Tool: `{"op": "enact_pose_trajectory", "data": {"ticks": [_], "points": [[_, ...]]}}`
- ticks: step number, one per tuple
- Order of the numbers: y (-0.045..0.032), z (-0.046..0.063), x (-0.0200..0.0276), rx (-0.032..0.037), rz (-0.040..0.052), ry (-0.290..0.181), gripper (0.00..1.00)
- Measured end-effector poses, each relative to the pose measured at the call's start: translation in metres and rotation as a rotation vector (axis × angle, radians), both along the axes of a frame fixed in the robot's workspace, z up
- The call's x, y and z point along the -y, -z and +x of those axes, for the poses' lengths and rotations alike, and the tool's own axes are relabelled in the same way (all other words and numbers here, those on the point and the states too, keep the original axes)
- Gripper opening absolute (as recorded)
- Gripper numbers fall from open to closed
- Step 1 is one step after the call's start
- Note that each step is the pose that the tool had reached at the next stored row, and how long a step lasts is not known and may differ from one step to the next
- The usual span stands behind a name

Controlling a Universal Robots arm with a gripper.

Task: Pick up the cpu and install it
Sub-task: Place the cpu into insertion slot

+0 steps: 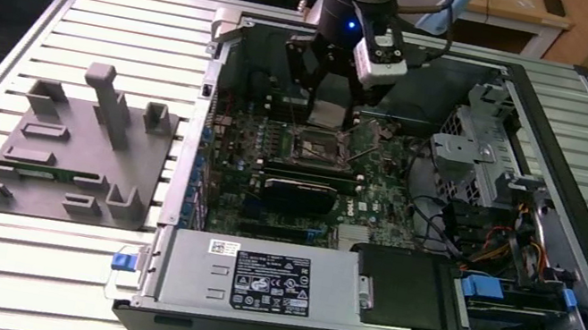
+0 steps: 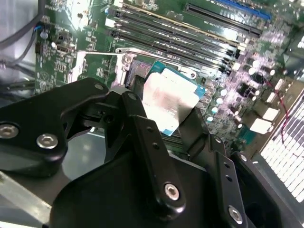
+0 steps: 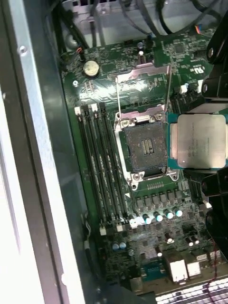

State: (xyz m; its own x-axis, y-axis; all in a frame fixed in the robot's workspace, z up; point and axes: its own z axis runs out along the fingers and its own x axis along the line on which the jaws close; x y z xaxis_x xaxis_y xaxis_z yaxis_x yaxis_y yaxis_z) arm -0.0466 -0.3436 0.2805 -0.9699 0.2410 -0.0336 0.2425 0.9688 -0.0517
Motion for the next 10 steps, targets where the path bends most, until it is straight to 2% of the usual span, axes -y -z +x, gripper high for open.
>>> {"op": "enact_pose_trajectory", "data": {"ticks": [10], "points": [[0.0001,0.0000,0.0000,0.0000,-0.0001,0.159,0.54]]}}
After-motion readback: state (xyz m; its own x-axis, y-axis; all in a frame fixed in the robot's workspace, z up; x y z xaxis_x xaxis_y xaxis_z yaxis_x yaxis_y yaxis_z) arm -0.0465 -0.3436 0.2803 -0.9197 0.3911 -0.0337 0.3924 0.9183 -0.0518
